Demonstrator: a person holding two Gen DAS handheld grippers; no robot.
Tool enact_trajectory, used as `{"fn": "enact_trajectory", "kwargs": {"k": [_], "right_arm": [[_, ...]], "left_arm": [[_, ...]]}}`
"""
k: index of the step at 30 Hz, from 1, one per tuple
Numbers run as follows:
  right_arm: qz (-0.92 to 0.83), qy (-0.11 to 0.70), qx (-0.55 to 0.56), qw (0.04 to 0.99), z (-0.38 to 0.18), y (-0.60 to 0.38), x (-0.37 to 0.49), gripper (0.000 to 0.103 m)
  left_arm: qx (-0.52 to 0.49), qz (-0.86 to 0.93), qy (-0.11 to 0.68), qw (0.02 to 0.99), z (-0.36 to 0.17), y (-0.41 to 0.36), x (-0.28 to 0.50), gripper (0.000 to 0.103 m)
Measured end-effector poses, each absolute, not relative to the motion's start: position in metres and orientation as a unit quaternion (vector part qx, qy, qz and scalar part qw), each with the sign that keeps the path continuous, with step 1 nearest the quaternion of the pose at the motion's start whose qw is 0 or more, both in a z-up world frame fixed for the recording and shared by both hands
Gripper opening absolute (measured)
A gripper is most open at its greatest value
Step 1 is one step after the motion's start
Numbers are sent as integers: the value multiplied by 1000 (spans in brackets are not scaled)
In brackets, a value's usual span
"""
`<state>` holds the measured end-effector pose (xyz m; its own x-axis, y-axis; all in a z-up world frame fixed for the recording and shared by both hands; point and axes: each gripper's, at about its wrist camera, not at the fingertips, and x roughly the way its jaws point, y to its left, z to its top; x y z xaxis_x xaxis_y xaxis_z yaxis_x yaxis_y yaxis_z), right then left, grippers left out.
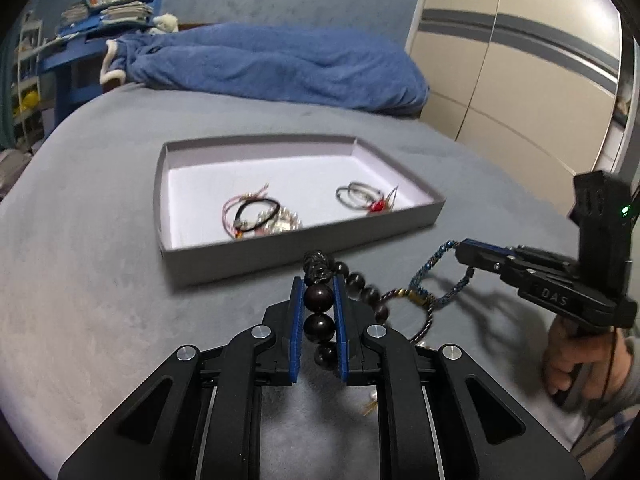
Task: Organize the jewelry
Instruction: 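Grasp the black bead bracelet with the left tool while the right tool grasps the blue beaded bracelet, then carry both bracelets into the box and open both tools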
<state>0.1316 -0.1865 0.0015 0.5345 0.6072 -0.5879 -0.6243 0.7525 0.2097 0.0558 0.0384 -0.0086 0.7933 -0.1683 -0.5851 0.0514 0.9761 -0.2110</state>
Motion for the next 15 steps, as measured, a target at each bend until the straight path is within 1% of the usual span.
{"fn": "enact_trajectory", "kwargs": {"k": [4,15], "right_arm": [[355,321,-3,878,12,-187,134,7],[367,296,-20,881,43,-180,138,7]], "left_arm": [[-97,-66,302,946,7,42,57,15],[-69,-74,279,955,52,39,71,15]]}}
